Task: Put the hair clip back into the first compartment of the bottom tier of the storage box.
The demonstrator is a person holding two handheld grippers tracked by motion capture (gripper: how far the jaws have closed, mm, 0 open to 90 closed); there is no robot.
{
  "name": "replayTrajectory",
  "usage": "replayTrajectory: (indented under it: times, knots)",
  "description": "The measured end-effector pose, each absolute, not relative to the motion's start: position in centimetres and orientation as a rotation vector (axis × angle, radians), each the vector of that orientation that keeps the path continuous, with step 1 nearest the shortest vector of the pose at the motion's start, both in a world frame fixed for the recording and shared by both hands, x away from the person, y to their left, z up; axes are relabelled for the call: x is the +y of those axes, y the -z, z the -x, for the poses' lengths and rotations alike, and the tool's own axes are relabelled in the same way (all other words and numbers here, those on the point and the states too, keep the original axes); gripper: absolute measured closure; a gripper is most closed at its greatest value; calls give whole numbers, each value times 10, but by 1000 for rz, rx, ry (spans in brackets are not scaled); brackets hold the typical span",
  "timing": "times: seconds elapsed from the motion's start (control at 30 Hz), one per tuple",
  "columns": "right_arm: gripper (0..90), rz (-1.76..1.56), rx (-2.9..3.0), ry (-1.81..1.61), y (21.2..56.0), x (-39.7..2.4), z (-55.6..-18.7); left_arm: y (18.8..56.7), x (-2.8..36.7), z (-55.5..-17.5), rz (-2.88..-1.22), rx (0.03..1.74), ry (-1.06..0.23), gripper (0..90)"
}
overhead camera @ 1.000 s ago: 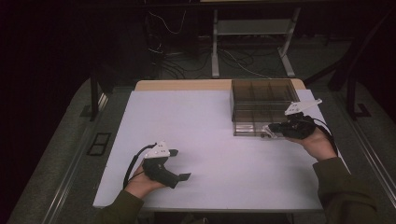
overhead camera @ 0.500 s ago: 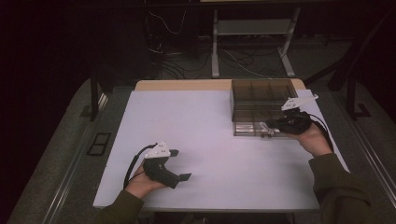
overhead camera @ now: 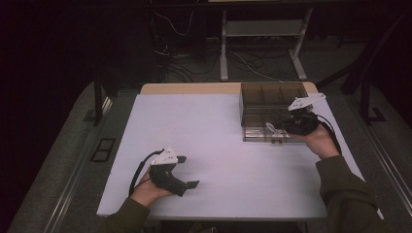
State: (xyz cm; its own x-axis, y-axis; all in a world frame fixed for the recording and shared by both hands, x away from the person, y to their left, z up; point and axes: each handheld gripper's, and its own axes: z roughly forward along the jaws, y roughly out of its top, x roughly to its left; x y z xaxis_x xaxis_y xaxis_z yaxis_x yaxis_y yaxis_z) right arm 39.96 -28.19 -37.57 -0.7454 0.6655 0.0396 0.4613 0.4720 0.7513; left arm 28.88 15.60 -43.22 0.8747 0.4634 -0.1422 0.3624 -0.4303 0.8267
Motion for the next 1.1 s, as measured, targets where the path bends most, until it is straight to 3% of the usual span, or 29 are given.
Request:
replayTrajectory:
  times: [1.1]
  knots:
    - [884, -940, 2470, -1117, 387, -249, -426, 436, 176, -295, -2054, 651, -176, 0]
